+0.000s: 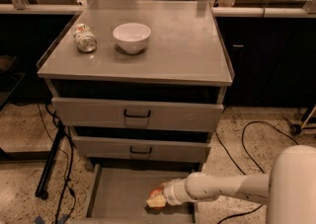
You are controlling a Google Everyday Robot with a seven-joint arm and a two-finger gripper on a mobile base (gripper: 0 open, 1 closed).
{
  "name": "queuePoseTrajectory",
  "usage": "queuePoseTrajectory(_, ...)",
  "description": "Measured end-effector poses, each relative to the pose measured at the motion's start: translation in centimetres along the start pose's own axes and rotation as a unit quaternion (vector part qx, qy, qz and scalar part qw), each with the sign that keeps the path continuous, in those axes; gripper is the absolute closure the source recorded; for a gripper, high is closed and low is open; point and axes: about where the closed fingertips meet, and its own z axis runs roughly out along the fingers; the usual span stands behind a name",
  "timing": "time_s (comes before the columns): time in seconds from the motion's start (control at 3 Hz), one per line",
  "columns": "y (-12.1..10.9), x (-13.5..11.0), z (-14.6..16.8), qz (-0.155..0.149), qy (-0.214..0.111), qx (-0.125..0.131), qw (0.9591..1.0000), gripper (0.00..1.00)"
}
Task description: Pick apple from bottom drawer and place on counter
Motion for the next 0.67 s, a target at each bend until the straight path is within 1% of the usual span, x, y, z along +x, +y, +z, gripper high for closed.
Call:
queuePoseTrajectory(0.33,0.7,-0.8,-0.8,-0.01,0.0,-0.004,0.9999,1.0)
queuePoseTrajectory(0.67,2.2,-2.5,-3.6,-0.022,-0.007,0.007,0.9997,1.0)
